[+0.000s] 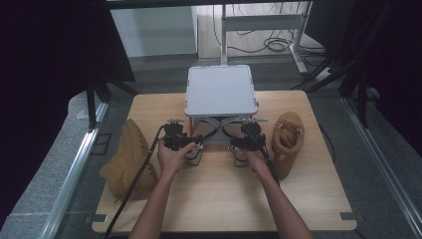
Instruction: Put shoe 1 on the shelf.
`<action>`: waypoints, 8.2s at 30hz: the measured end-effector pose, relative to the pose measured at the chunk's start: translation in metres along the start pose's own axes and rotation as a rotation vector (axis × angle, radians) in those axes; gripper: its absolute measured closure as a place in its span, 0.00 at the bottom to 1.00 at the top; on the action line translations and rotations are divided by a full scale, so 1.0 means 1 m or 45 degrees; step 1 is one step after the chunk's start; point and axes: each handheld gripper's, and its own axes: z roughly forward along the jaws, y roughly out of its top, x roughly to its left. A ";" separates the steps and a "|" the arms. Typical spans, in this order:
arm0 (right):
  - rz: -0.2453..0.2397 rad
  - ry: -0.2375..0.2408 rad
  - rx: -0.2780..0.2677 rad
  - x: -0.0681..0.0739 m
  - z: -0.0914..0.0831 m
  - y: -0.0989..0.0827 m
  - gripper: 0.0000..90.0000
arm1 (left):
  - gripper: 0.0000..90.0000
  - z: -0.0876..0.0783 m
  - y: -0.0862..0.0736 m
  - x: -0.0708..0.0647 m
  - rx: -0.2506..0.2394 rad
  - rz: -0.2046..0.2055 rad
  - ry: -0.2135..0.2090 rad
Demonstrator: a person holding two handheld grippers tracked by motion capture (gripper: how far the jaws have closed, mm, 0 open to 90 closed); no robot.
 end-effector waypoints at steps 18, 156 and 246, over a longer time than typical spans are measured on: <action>-0.095 -0.034 -0.086 0.003 0.007 0.006 0.28 | 0.31 0.004 -0.004 0.003 0.001 -0.015 -0.001; -0.082 0.083 -0.139 0.003 -0.019 -0.089 0.45 | 0.46 -0.001 -0.080 -0.011 -0.084 0.183 0.171; -0.069 0.073 -0.163 0.004 -0.019 -0.093 0.47 | 0.48 0.033 -0.051 -0.044 -0.232 0.127 0.154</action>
